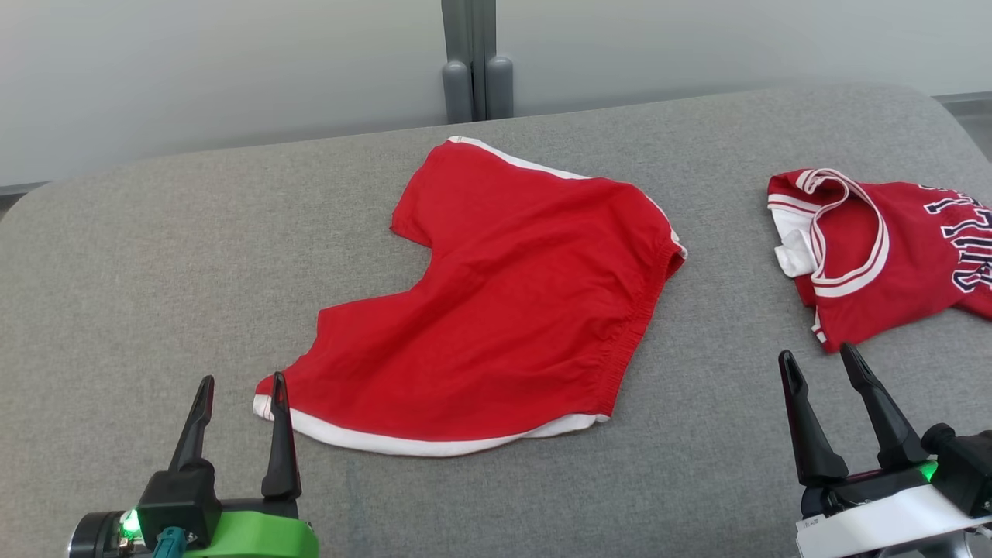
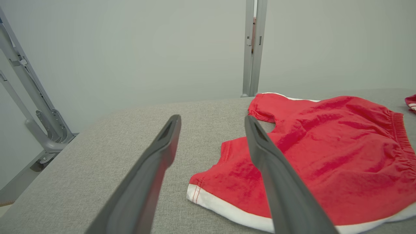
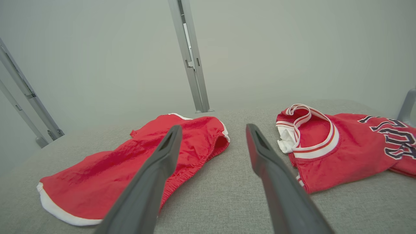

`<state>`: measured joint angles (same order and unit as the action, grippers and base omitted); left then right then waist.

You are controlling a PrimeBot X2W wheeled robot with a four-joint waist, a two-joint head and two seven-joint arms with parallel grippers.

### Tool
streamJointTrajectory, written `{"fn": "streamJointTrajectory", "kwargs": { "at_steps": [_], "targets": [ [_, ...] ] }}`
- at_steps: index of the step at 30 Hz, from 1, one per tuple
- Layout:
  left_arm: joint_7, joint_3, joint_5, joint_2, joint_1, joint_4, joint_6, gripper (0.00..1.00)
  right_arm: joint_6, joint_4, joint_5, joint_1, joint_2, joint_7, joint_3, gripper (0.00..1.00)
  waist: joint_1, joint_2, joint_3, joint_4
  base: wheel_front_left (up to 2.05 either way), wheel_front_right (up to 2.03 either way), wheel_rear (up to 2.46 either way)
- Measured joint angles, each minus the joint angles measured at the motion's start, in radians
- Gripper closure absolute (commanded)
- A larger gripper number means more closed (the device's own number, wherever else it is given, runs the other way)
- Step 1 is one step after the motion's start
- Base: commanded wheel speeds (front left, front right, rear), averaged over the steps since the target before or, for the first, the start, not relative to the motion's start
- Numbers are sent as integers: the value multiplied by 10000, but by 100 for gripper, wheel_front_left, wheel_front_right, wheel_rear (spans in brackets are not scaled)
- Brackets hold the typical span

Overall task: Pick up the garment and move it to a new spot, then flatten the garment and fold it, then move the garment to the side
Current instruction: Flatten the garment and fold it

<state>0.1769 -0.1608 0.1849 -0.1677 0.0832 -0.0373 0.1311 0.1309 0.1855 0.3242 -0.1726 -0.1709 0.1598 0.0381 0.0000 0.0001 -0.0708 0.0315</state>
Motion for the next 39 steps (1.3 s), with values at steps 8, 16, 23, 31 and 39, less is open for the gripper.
{"fn": "streamJointTrajectory", "kwargs": {
  "at_steps": [8,16,23,31,39],
  "targets": [
    [-12,2,69,-48,65,107,21,0,0,-63,10,-32,-31,0,-29,0,0,0,64,0,0,0,0],
    [-58,19,109,-94,64,105,115,0,0,-65,69,-34,-13,0,-23,0,0,0,36,-45,0,0,0],
    [-265,82,351,-107,-44,232,142,0,0,0,94,-5,-17,0,-21,0,0,0,-208,-49,0,0,0],
    [-1078,140,1083,-153,-1218,1981,-384,0,0,-33,190,321,6,-2,125,0,0,0,-882,-74,0,0,0],
    [-1223,132,1580,-138,-2594,4619,-1001,0,0,-464,355,716,-46,90,435,0,0,0,-1580,-94,0,0,0]
  ]
}}
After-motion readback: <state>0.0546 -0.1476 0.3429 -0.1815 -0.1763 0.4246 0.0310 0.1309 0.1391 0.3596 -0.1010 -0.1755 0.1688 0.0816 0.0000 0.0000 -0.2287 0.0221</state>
